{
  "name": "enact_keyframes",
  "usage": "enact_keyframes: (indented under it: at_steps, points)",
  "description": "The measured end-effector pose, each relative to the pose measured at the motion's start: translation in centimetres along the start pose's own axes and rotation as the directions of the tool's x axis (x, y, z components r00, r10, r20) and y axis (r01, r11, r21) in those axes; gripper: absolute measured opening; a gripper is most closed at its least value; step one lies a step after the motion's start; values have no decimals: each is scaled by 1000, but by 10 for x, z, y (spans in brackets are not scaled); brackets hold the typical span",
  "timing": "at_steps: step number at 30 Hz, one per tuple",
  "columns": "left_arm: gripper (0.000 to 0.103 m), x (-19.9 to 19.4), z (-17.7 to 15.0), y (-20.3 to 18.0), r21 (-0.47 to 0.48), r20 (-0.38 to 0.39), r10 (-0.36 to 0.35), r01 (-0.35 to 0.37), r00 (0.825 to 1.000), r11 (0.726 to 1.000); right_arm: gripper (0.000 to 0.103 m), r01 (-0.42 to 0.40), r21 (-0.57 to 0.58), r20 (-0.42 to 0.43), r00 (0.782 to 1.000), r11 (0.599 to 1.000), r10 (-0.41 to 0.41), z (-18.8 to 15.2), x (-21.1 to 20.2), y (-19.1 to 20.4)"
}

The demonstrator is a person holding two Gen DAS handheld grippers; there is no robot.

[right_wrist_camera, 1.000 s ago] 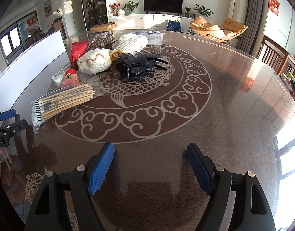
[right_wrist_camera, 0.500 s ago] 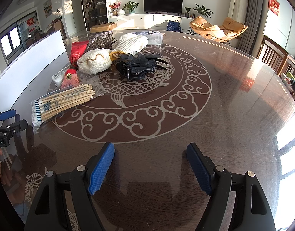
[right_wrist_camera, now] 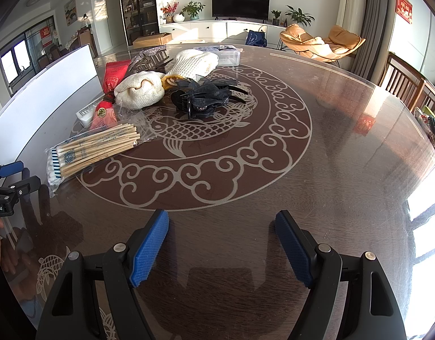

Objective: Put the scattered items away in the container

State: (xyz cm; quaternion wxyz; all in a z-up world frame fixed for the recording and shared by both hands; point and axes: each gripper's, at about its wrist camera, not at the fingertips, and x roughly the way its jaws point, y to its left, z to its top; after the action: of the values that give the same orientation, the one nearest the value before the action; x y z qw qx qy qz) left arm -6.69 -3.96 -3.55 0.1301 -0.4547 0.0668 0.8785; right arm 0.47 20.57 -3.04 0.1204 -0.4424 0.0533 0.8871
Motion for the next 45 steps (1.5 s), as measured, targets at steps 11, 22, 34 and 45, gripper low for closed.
enact_keyframes:
  at_steps: [11,22,34,45]
  points:
    - [103,0,0,0,0,0,0,0,1000,1000,78,0,0,0,1000,1000,0,0,0,0]
    - [103,0,0,0,0,0,0,0,1000,1000,78,0,0,0,1000,1000,0,0,0,0]
    - [103,-1,-1,1,6,-7,-5,5,1000,1000,78,0,0,0,1000,1000,0,0,0,0]
    - [103,-27,2,17,-33,72,-68,71,995,997,81,-169,112,30,986,979,166,36,-7,26]
